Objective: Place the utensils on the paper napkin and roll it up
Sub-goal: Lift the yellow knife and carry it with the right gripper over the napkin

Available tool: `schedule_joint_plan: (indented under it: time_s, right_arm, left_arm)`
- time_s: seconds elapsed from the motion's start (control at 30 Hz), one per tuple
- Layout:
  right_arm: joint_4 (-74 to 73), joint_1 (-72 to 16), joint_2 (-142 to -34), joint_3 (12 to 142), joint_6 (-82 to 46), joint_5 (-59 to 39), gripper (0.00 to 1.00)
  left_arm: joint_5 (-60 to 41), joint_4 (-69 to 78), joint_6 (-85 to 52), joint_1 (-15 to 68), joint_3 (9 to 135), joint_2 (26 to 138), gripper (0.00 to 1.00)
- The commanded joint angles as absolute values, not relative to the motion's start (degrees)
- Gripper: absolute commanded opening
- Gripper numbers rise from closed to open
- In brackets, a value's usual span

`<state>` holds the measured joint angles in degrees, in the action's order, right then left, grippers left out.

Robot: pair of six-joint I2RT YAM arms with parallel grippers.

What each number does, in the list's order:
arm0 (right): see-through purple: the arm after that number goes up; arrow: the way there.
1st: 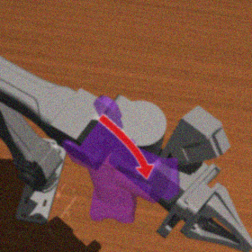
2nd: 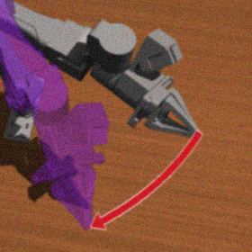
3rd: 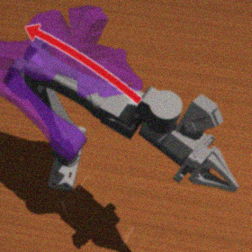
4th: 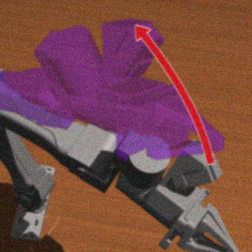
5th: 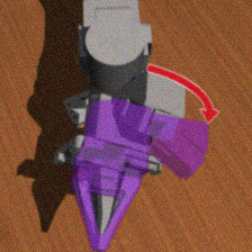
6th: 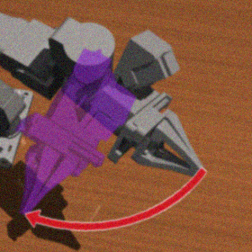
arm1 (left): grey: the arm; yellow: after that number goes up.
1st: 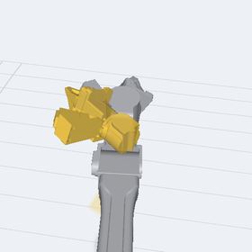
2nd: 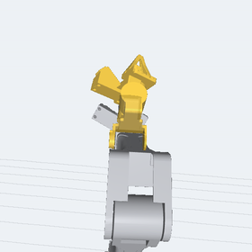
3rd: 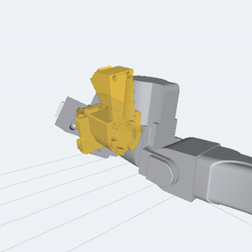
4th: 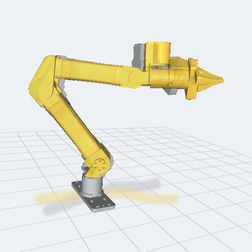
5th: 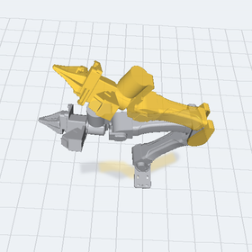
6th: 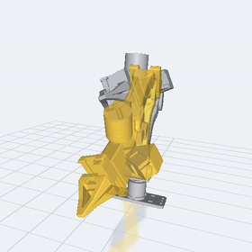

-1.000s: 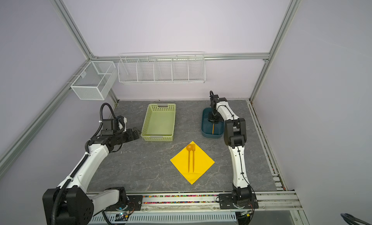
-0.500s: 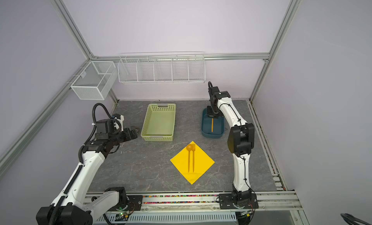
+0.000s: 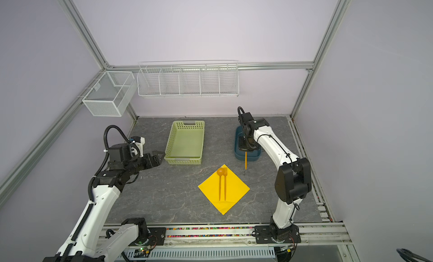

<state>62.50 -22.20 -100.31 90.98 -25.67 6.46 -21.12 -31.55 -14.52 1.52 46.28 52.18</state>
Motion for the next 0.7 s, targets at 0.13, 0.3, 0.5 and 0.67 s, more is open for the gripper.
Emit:
schedule_joint_plan:
  time_s: [0.13, 0.3, 0.5, 0.67]
  right_arm:
    - [58.0, -28.3, -94.4, 81.1, -31.9, 6.8, 0.11]
    - [55.3, -33.0, -93.5, 76.3, -34.8, 6.7, 0.11]
    - [50.7, -36.8, -95.3, 72.6, -37.1, 6.8, 0.11]
    - [46.6, -38.5, -97.6, 69.1, -38.7, 5.8, 0.11]
  left_arm:
    - [-24.9, -29.6, -15.4, 1.6, 45.2, 50.4, 0.94]
    - [-23.5, -29.7, -15.4, 1.6, 45.2, 49.8, 0.94]
    - [-22.4, -29.6, -15.3, 1.6, 45.1, 49.6, 0.94]
    - [-22.0, -29.8, -15.4, 1.6, 45.0, 49.6, 0.94]
